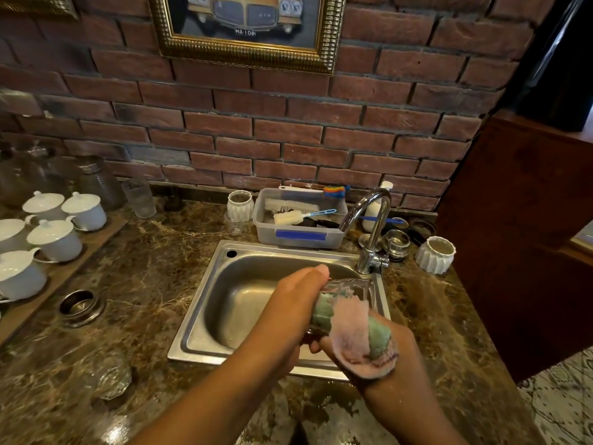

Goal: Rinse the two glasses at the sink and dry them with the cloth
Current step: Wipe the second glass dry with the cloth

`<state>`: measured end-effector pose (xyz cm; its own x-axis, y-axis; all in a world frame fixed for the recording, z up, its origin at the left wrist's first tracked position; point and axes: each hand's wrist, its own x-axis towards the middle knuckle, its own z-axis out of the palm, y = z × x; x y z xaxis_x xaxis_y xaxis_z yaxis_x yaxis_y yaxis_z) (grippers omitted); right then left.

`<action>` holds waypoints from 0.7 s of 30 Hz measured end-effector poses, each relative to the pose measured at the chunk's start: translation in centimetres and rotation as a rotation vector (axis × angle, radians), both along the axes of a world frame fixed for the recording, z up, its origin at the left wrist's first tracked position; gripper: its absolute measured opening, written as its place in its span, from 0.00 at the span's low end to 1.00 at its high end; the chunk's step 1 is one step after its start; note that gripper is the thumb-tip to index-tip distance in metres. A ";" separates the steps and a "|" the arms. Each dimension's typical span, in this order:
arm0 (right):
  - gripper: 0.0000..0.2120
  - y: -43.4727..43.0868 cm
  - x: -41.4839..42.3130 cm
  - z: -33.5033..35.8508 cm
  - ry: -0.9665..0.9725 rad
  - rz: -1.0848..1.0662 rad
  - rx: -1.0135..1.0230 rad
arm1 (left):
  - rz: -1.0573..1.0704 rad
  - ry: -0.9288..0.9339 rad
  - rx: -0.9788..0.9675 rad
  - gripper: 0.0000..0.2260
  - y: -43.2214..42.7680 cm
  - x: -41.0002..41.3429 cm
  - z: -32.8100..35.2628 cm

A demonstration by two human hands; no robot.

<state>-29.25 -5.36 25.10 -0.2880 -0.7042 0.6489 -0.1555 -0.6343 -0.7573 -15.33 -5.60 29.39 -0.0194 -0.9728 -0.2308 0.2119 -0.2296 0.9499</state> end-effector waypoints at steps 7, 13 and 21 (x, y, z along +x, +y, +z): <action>0.29 2.1 -0.1 4.5 -0.546 0.681 0.857 | 0.083 -0.732 -0.938 0.12 0.2 1.0 -2.1; 0.20 1.6 0.2 4.5 -0.504 0.661 0.894 | 0.064 -0.430 -0.538 0.11 0.7 0.6 -1.9; 0.20 2.1 -1.4 4.4 0.560 0.425 0.418 | -0.095 0.120 0.212 0.16 -0.4 1.2 2.2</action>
<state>-30.67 -3.31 29.46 0.3471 -0.8959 0.2771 -0.3906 -0.4068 -0.8258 -14.09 -5.97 31.55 -0.1476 -0.8955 -0.4199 0.2885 -0.4451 0.8477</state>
